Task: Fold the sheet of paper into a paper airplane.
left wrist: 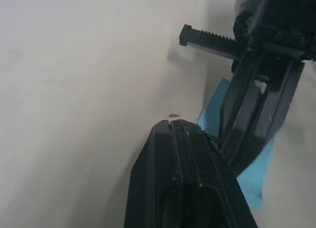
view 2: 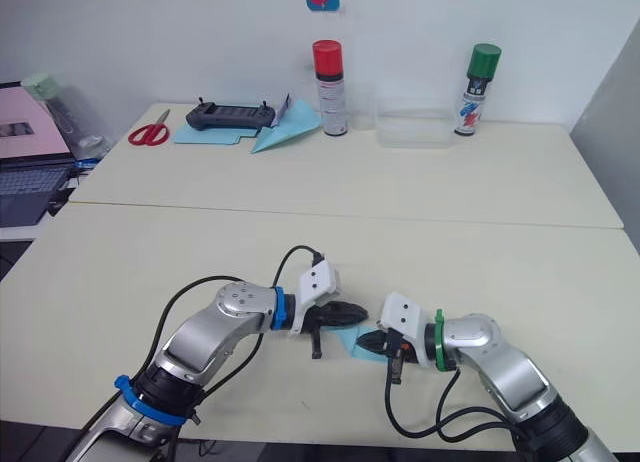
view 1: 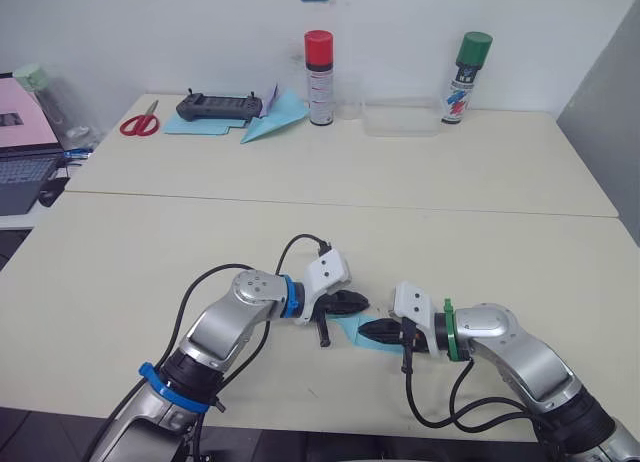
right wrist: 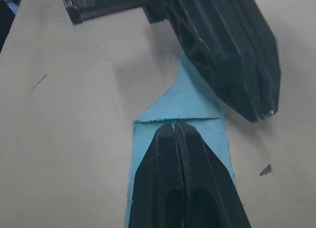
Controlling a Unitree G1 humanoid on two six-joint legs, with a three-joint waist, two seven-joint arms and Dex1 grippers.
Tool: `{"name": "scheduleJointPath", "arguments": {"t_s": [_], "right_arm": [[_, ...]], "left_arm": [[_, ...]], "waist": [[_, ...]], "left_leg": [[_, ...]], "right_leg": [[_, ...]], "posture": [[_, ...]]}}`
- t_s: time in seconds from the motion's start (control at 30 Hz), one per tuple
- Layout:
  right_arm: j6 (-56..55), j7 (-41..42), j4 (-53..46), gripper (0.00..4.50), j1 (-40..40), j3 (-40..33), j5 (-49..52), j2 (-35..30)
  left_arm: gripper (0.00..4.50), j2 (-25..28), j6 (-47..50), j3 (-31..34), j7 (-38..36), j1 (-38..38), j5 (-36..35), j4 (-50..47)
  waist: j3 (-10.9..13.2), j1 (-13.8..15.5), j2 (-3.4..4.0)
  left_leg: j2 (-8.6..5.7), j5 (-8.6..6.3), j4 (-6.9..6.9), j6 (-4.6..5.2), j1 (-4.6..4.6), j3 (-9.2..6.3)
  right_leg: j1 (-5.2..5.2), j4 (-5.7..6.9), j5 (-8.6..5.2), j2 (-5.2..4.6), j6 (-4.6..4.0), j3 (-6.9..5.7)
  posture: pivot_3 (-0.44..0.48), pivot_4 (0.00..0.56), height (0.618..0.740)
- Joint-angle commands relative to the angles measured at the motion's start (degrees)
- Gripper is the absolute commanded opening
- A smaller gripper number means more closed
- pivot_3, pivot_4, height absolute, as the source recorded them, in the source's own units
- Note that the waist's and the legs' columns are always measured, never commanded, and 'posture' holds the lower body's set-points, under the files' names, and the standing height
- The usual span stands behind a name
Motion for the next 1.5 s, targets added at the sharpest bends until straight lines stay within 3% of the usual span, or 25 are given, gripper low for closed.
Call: {"name": "scheduleJointPath", "arguments": {"t_s": [0.03, 0.37, 0.57, 0.73, 0.8, 0.93, 1.03, 1.07, 1.13, 1.33, 1.5], "right_arm": [[1.3, -0.9, 1.5, 0.04, 0.8, -1.3, -1.3, -1.4], [1.5, -0.7, 1.0, 0.04, 1.3, -2.0, -1.0, -1.8], [1.0, 0.5, 1.0, 0.04, 1.8, -1.9, -0.7, -2.7], [0.6, -0.2, -4.0, 0.04, 0.8, -9.6, 6.8, 0.0], [4.9, 2.1, -8.7, 0.40, 1.0, -14.5, 13.4, -2.0], [8.4, 6.6, -15.0, 1.61, 3.5, -20.2, 20.4, -8.6], [8.5, 8.4, -17.5, 2.72, 5.3, -20.9, 21.5, -12.2], [7.4, 8.7, -17.5, 2.73, 5.8, -20.5, 20.6, -12.8], [4.5, 8.5, -16.6, 2.62, 6.5, -20.1, 18.8, -12.6], [-1.7, 10.4, -17.5, 0.60, 12.6, -18.6, 13.9, -15.7], [-4.7, 9.0, -17.8, 0.60, 15.1, -16.2, 10.4, -15.3]], "left_arm": [[0.00, 2.3, -1.4, -1.1, -0.9, 1.5, 2.2, 0.8], [0.00, 8.9, -6.0, 1.4, -0.9, 5.8, 4.3, 5.3], [0.00, 10.0, -4.8, 7.8, 1.3, 6.2, 2.4, 5.6], [0.00, 10.3, -9.5, 14.1, 0.2, 8.2, -2.2, -1.3], [0.00, 13.6, -13.2, 15.7, -2.1, 9.6, -1.3, -3.8], [1.02, 18.4, -15.3, 21.0, -7.4, 11.8, -6.3, -8.5], [1.94, 19.0, -18.7, 23.7, -9.1, 13.2, -8.6, -11.8], [2.24, 18.3, -20.9, 24.3, -9.1, 14.1, -8.6, -12.5], [2.80, 18.0, -26.1, 24.6, -10.4, 16.7, -7.8, -13.3], [2.81, 17.0, -34.1, 25.5, -10.6, 23.6, -7.4, -15.2], [2.81, 17.6, -34.9, 25.1, -11.4, 26.0, -8.1, -17.3]], "waist": [[0.0, 0.0, -0.01], [-0.1, 0.0, 0.03], [-0.2, -0.1, 0.06], [0.0, -0.2, 0.08], [0.1, -0.2, 0.09], [0.2, 0.1, 0.11], [0.2, 0.2, 0.13], [0.2, 0.2, 0.13], [0.2, 0.1, 0.13], [0.2, 0.1, 0.13], [0.2, 0.1, 0.10]], "left_leg": [[0.00, 0.00, 0.00, 0.00, -0.02, -0.01], [0.02, 0.00, 0.00, 0.00, 0.06, 0.01], [0.05, 0.00, 0.00, 0.00, 0.16, 0.02], [0.10, 0.00, -0.02, 0.00, 0.05, 0.06], [0.10, 0.00, -0.01, 0.00, -0.20, 0.02], [0.09, -0.01, -0.06, 0.00, -0.47, 0.01], [0.09, -0.02, -0.10, 0.02, -0.49, 0.00], [0.09, -0.02, -0.10, 0.02, -0.48, 0.02], [0.10, -0.02, -0.08, 0.02, -0.47, 0.07], [0.13, -0.02, -0.07, 0.02, -0.41, 0.16], [0.11, -0.02, -0.03, 0.02, -0.42, 0.16]], "right_leg": [[-0.01, 0.00, 0.00, 0.00, 0.00, -0.01], [0.05, -0.01, -0.01, 0.00, -0.02, 0.01], [0.11, 0.01, -0.01, 0.01, -0.03, 0.00], [-0.03, 0.04, 0.00, 0.01, -0.04, 0.01], [-0.25, 0.05, 0.04, 0.02, -0.08, -0.02], [-0.49, 0.00, 0.05, -0.01, -0.12, -0.05], [-0.47, -0.07, 0.01, -0.03, -0.14, -0.12], [-0.46, -0.07, 0.01, -0.03, -0.14, -0.11], [-0.47, -0.08, 0.01, -0.03, -0.13, -0.07], [-0.47, -0.04, 0.01, -0.01, -0.14, 0.01], [-0.45, -0.05, 0.01, -0.02, -0.14, 0.02]], "posture": [[0.000, 0.150, 0.740], [0.000, 0.150, 0.740], [0.000, 0.150, 0.740], [0.000, 0.150, 0.740], [0.000, 0.150, 0.740], [0.000, 0.150, 0.740], [0.000, 0.150, 0.740], [0.000, 0.150, 0.740], [0.000, 0.150, 0.740], [0.000, 0.150, 0.740], [0.000, 0.150, 0.740]]}}
